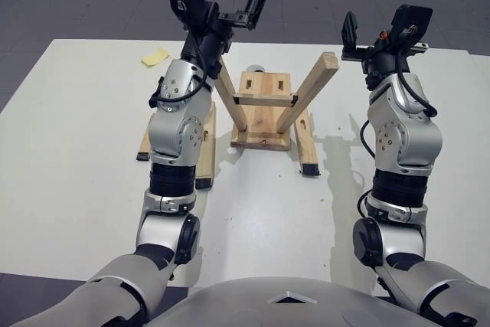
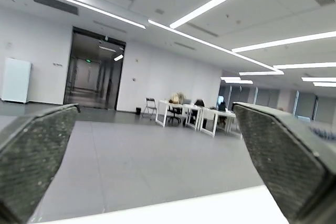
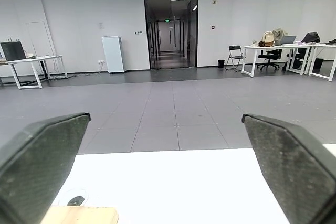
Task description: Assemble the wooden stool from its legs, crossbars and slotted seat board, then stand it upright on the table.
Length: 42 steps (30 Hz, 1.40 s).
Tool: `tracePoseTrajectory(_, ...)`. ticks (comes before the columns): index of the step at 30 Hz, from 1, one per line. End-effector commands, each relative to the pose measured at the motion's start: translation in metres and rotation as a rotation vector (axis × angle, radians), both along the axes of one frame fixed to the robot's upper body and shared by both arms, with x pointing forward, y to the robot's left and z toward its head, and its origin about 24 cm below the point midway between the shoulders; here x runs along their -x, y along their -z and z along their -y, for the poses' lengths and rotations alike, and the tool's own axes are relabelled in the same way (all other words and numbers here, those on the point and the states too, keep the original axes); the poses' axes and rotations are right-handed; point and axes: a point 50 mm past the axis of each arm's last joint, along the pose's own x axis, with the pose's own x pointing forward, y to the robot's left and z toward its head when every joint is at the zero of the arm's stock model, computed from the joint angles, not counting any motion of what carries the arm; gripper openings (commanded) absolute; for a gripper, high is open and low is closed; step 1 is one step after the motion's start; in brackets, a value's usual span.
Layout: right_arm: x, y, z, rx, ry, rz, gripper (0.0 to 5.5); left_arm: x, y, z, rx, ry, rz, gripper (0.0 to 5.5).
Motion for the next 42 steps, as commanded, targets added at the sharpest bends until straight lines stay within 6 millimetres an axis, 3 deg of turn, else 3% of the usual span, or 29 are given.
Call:
tracePoseTrajectory(1, 0.001, 0.0, 0.006, 0.001, 0.035, 0.014, 5.39, 0.017, -0.056, -0.037, 0.133, -0.144, 0.196, 5.4)
tracePoseTrajectory(3, 0.003, 0.002, 0.015, 0.002, 0.111, 0.015, 5.39, 0.015, -0.047, -0.054, 0.083, -0.271, 0.129, 5.4)
tracePoseTrajectory(7, 0.01, 0.014, 0.047, -0.03, 0.311, -0.053, 5.39, 0.004, 0.015, -0.093, -0.081, -0.539, -0.248, 5.4)
tracePoseTrajectory(9, 0.016, 0.026, 0.051, 0.009, 0.345, -0.11, 5.39, 0.009, 0.049, -0.086, -0.259, -0.528, -0.377, 5.4)
tracePoseTrajectory(12, 0.018, 0.036, 0.028, 0.089, 0.246, -0.137, 5.39, 0.018, 0.072, -0.06, -0.368, -0.426, -0.425, 5.4)
tracePoseTrajectory(18, 0.029, 0.042, -0.036, 0.117, -0.032, -0.129, 5.39, 0.024, 0.076, 0.004, -0.43, -0.252, -0.362, 5.4)
tracePoseTrajectory(22, 0.034, 0.045, -0.053, 0.124, -0.066, -0.139, 5.39, 0.027, 0.088, 0.016, -0.458, -0.243, -0.397, 5.4)
tracePoseTrajectory(25, 0.032, 0.054, -0.042, 0.157, 0.028, -0.18, 5.39, 0.022, 0.099, 0.005, -0.479, -0.328, -0.45, 5.4)
tracePoseTrajectory(30, 0.035, 0.063, 0.012, 0.1, 0.38, -0.249, 5.39, 0.023, 0.106, -0.026, -0.352, -0.531, -0.565, 5.4)
tracePoseTrajectory(32, 0.038, 0.066, 0.022, 0.092, 0.408, -0.272, 5.39, 0.026, 0.1, -0.032, -0.341, -0.556, -0.538, 5.4)
tracePoseTrajectory(34, 0.039, 0.061, 0.009, 0.103, 0.309, -0.242, 5.39, 0.03, 0.088, -0.02, -0.365, -0.463, -0.45, 5.4)
tracePoseTrajectory(36, 0.04, 0.053, -0.019, 0.108, 0.14, -0.193, 5.39, 0.034, 0.082, 0.003, -0.446, -0.338, -0.37, 5.4)
tracePoseTrajectory(39, 0.044, 0.047, -0.055, 0.088, -0.038, -0.157, 5.39, 0.039, 0.092, 0.029, -0.527, -0.217, -0.382, 5.4)
tracePoseTrajectory(42, 0.044, 0.052, -0.062, 0.08, -0.033, -0.185, 5.39, 0.037, 0.104, 0.033, -0.55, -0.23, -0.45, 5.4)
